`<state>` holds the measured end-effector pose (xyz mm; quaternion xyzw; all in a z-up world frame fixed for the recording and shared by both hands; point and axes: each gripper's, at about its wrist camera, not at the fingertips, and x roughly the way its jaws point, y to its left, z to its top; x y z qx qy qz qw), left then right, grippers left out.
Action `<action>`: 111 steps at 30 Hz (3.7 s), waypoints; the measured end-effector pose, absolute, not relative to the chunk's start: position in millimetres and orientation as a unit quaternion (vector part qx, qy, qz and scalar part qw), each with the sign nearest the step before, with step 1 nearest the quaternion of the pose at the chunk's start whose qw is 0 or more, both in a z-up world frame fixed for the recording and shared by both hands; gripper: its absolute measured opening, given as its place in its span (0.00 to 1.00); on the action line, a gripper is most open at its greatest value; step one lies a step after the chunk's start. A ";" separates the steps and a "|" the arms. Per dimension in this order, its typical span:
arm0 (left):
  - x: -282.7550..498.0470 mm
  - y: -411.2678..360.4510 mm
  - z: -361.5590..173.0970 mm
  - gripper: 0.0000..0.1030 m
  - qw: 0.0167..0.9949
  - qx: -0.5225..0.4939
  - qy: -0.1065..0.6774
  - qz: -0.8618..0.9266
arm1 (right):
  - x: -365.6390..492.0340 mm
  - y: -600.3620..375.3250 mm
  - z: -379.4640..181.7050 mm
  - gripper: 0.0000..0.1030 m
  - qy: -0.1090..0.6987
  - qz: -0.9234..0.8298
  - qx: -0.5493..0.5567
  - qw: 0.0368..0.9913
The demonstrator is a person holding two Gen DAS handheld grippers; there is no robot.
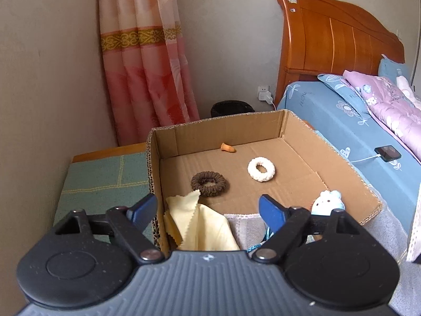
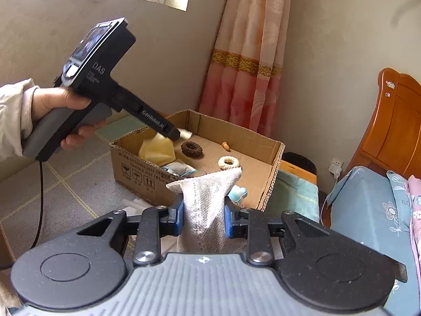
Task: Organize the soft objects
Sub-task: 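Carry the yellow cloth and grey pouch into the box and open both grippers, then move the left tool to the pink strip on the sheet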
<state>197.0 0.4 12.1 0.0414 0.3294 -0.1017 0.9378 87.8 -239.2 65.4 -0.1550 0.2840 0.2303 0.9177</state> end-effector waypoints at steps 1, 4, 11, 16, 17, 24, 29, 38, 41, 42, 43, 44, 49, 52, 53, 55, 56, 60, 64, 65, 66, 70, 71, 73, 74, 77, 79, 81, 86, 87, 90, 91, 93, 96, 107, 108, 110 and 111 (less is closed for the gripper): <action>193.2 0.4 13.3 0.82 0.938 0.046 0.330 -0.101 | 91.0 -240.0 67.2 0.32 0.282 0.228 -0.155 0.919; 174.4 1.4 22.1 0.89 0.939 0.055 0.326 -0.094 | 104.3 -241.2 71.9 0.32 0.280 0.223 -0.150 0.922; 116.2 5.0 37.6 0.95 0.943 0.082 0.313 -0.074 | 140.4 -236.4 80.9 0.32 0.281 0.214 -0.147 0.924; 91.3 13.3 41.3 0.96 0.944 0.082 0.314 -0.056 | 176.8 -226.3 84.2 0.32 0.288 0.209 -0.145 0.923; 88.1 15.8 41.4 0.96 0.944 0.079 0.315 -0.052 | 183.9 -223.8 84.3 0.32 0.289 0.209 -0.147 0.923; 81.2 28.3 29.1 0.96 0.940 0.063 0.330 -0.053 | 239.6 -202.6 83.4 0.52 0.289 0.189 -0.151 0.926; 77.8 32.5 21.6 0.96 0.937 0.059 0.341 -0.050 | 246.1 -200.3 78.1 0.87 0.293 0.174 -0.148 0.928; 70.3 31.2 21.5 0.96 0.937 0.057 0.340 -0.052 | 204.3 -209.9 79.7 0.95 0.299 0.173 -0.144 0.927; 67.3 31.7 20.7 0.96 0.937 0.055 0.341 -0.052 | 188.4 -214.1 76.5 1.00 0.301 0.176 -0.143 0.926; 66.2 31.8 19.9 0.96 0.937 0.054 0.341 -0.054 | 182.8 -216.2 74.1 1.00 0.304 0.178 -0.141 0.925; 65.3 31.3 19.4 0.96 0.937 0.054 0.342 -0.055 | 177.6 -219.1 71.4 1.00 0.308 0.179 -0.137 0.924; 64.3 30.6 18.8 0.96 0.936 0.055 0.343 -0.057 | 172.7 -222.6 68.4 1.00 0.312 0.178 -0.130 0.924; 61.9 25.6 15.9 0.96 0.933 0.060 0.348 -0.062 | 150.4 -238.0 46.0 1.00 0.340 0.157 -0.090 0.923; 61.3 23.9 14.2 0.96 0.932 0.061 0.351 -0.065 | 137.8 -238.1 25.6 1.00 0.358 0.142 -0.097 0.918; 60.9 23.5 13.6 0.96 0.932 0.061 0.352 -0.065 | 134.2 -237.0 18.7 1.00 0.365 0.140 -0.100 0.915; 60.1 22.8 13.0 0.96 0.931 0.063 0.353 -0.065 | 128.7 -234.0 5.0 1.00 0.373 0.137 -0.107 0.911; 59.5 22.7 12.9 0.96 0.931 0.063 0.353 -0.065 | 127.6 -231.9 -1.1 1.00 0.376 0.135 -0.113 0.910; 58.2 23.6 13.0 0.96 0.931 0.063 0.354 -0.064 | 132.9 -223.7 -21.6 1.00 0.384 0.124 -0.133 0.905; 55.0 25.7 13.1 0.96 0.931 0.062 0.354 -0.061 | 141.3 -220.7 -30.3 1.00 0.390 0.134 -0.119 0.903; 54.7 26.5 13.0 0.96 0.931 0.061 0.354 -0.060 | 141.4 -218.6 -31.1 1.00 0.392 0.140 -0.119 0.902; 54.7 27.2 12.7 0.96 0.931 0.061 0.355 -0.060 | 140.7 -216.1 -31.7 1.00 0.392 0.145 -0.118 0.901; 53.9 28.7 12.2 0.96 0.931 0.061 0.356 -0.059 | 130.5 -203.7 -28.6 1.00 0.385 0.178 -0.119 0.898; 53.7 28.9 12.1 0.96 0.931 0.061 0.356 -0.059 | 127.8 -200.8 -27.4 1.00 0.383 0.186 -0.118 0.897; 53.8 29.0 12.1 0.96 0.931 0.061 0.356 -0.059 | 123.6 -195.6 -26.0 1.00 0.382 0.199 -0.119 0.894; 53.4 29.4 11.9 0.96 0.931 0.061 0.356 -0.058 | 121.5 -193.5 -25.5 1.00 0.382 0.203 -0.121 0.893; 52.9 31.2 10.8 0.96 0.930 0.060 0.357 -0.057 | 116.9 -187.7 -25.2 1.00 0.380 0.213 -0.130 0.891; 52.5 32.1 10.1 0.96 0.930 0.060 0.358 -0.057 | 116.9 -186.5 -25.0 1.00 0.382 0.215 -0.131 0.889; 52.2 32.7 9.7 0.96 0.930 0.061 0.359 -0.055 | 118.2 -186.6 -26.1 1.00 0.383 0.213 -0.131 0.889; 52.7 35.2 8.5 0.96 0.929 0.060 0.360 -0.054 | 121.6 -186.6 -28.2 1.00 0.381 0.210 -0.128 0.891; 53.4 35.4 7.3 0.96 0.929 0.059 0.362 -0.055 | 122.8 -186.3 -28.1 1.00 0.379 0.209 -0.130 0.892; 55.3 34.3 1.6 0.96 0.925 0.062 0.369 -0.064 | 127.2 -185.7 -29.4 1.00 0.380 0.207 -0.132 0.892; 56.2 33.5 -0.4 0.96 0.923 0.063 0.372 -0.069 | 128.5 -186.0 -30.3 1.00 0.381 0.203 -0.134 0.892; 57.7 30.2 -6.2 0.96 0.919 0.068 0.378 -0.086 | 128.9 -189.6 -31.9 1.00 0.384 0.200 -0.131 0.892; 61.5 22.9 -14.8 0.96 0.912 0.072 0.386 -0.114 | 125.9 -197.6 -34.5 1.00 0.392 0.195 -0.122 0.891; 81.3 -3.8 -43.0 0.96 0.878 0.071 0.424 -0.208 | 108.4 -223.0 -35.4 1.00 0.397 0.168 -0.112 0.896; 83.2 -6.7 -44.9 0.96 0.877 0.072 0.426 -0.212 | 106.9 -226.6 -36.3 1.00 0.398 0.167 -0.112 0.895; 87.0 -10.7 -47.0 0.96 0.873 0.073 0.428 -0.222 | 103.5 -232.8 -38.2 1.00 0.401 0.166 -0.115 0.894; 89.9 -12.5 -47.8 0.96 0.870 0.073 0.431 -0.228 | 101.5 -235.4 -39.0 1.00 0.401 0.167 -0.117 0.893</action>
